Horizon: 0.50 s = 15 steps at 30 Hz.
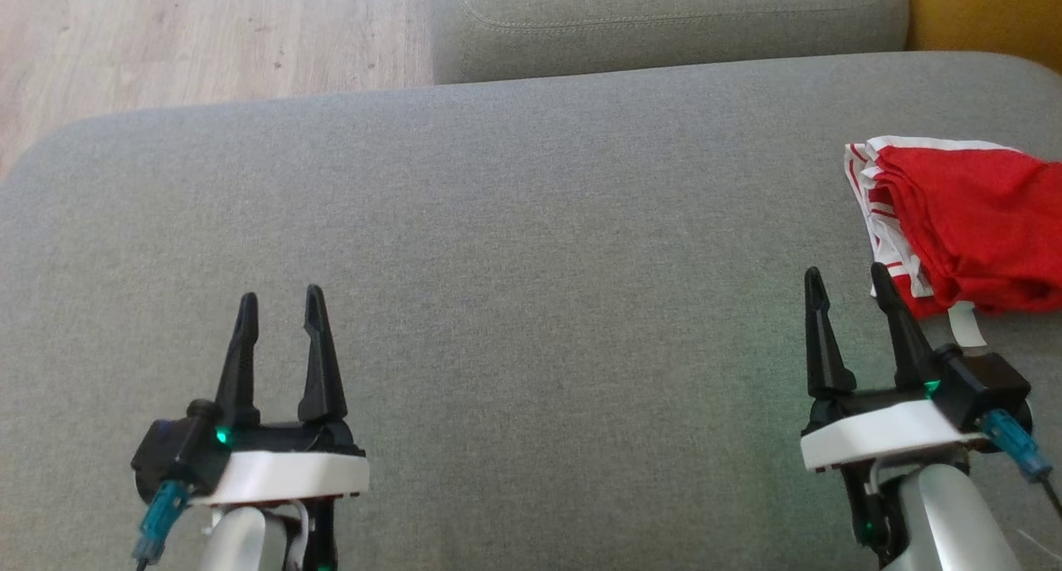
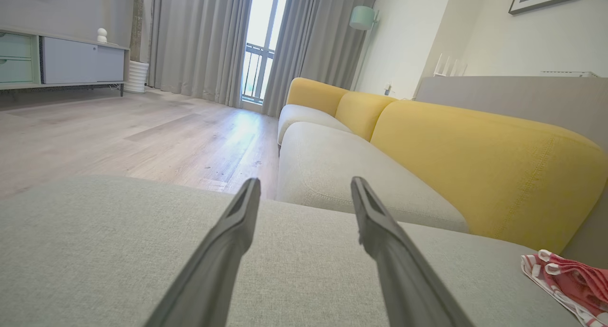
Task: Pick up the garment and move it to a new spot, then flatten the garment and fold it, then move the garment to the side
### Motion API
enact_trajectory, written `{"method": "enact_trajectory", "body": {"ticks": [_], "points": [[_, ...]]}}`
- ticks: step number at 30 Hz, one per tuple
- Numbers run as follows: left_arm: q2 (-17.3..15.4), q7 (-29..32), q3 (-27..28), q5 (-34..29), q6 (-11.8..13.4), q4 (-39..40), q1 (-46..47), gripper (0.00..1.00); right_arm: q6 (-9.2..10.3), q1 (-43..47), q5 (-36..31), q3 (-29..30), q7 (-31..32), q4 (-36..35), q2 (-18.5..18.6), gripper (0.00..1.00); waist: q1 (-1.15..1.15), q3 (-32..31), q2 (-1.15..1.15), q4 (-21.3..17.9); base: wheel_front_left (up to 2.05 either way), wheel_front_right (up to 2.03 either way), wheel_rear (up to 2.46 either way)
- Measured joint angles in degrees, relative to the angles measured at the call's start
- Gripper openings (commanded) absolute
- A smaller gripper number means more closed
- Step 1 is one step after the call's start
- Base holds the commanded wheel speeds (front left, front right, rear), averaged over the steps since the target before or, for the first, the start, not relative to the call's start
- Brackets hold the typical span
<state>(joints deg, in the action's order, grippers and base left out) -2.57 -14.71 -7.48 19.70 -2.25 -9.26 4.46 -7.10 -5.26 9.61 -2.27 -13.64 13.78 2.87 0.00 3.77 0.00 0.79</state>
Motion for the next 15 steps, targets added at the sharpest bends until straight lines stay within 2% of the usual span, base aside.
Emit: {"method": "enact_trajectory", "body": {"ticks": [9, 10, 15], "points": [[0.00, 0.00, 0.26, 1.00, 0.31, 0.99, 0.00, 1.00, 0.00, 0.00, 0.09, -0.02, 0.01, -0.05, 0.00, 1.00, 0.00, 0.20, 0.00, 0.22, 0.00, 0.00, 0.00], [0.00, 0.00, 0.38, 1.13, 0.34, 1.16, 0.00, 0.00, 0.00, -0.01, 0.09, -0.02, 0.02, -0.07, 0.00, 0.00, 0.00, 0.19, 0.00, 0.24, 0.00, 0.00, 0.00], [0.09, 0.03, 0.08, 1.24, 0.27, -3.48, -2.23, 0.00, 0.05, 1.92, 0.09, -0.11, 0.04, 4.37, -0.12, 0.00, 0.00, 0.18, 0.00, 0.25, 0.00, 0.00, 0.00]]}}
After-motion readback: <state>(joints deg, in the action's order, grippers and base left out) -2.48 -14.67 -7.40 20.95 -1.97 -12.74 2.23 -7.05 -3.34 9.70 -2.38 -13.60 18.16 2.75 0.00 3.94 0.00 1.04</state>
